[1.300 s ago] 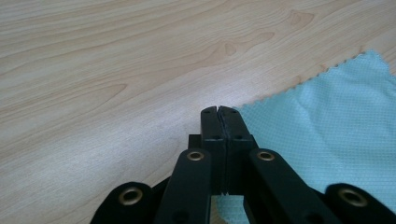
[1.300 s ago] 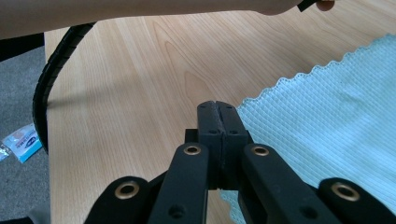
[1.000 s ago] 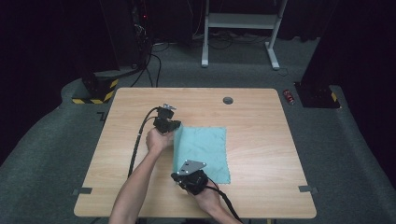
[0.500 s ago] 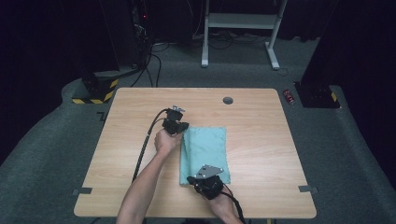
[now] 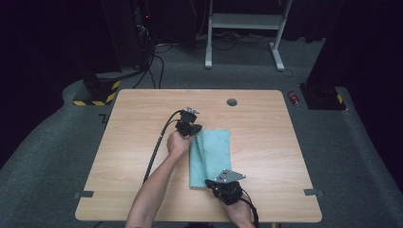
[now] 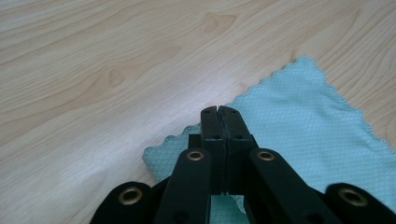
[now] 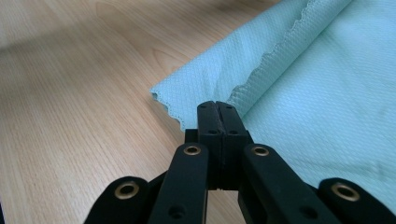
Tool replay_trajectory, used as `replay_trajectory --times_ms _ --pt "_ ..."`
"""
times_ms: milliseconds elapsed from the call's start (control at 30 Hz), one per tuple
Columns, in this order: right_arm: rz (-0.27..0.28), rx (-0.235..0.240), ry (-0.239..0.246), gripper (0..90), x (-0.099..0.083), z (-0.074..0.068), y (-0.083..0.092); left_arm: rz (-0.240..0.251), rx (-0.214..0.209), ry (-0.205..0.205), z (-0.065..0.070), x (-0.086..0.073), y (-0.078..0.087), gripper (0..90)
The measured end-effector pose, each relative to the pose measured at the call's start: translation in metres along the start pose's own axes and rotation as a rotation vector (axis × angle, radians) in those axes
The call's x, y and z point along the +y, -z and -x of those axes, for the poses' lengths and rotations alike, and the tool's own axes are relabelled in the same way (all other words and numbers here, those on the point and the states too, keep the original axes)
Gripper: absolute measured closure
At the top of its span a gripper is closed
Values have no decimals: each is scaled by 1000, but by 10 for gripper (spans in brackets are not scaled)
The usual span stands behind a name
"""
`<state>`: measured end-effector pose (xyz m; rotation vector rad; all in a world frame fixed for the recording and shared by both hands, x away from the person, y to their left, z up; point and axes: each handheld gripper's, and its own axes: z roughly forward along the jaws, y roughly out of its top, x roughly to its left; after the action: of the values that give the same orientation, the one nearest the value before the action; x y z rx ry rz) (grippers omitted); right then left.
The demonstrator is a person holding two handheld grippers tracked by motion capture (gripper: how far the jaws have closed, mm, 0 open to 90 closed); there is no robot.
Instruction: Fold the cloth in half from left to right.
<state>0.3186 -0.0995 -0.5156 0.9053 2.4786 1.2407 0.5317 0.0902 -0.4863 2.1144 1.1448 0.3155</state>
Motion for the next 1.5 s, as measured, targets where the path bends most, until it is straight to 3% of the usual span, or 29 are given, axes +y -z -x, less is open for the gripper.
replay_trajectory --times_ms 433,633,1033,1500 --pt "4 -57 -40 900 -19 14 21 -5 -33 -43 28 16 -21 896" --pt "6 -81 -52 900 -24 18 28 -4 -46 -40 37 20 -31 896" --pt "6 -127 -74 900 -32 27 39 0 -51 -49 48 28 -44 894" --pt "-33 -143 -105 891 -37 35 41 -2 -48 -68 55 29 -54 867"
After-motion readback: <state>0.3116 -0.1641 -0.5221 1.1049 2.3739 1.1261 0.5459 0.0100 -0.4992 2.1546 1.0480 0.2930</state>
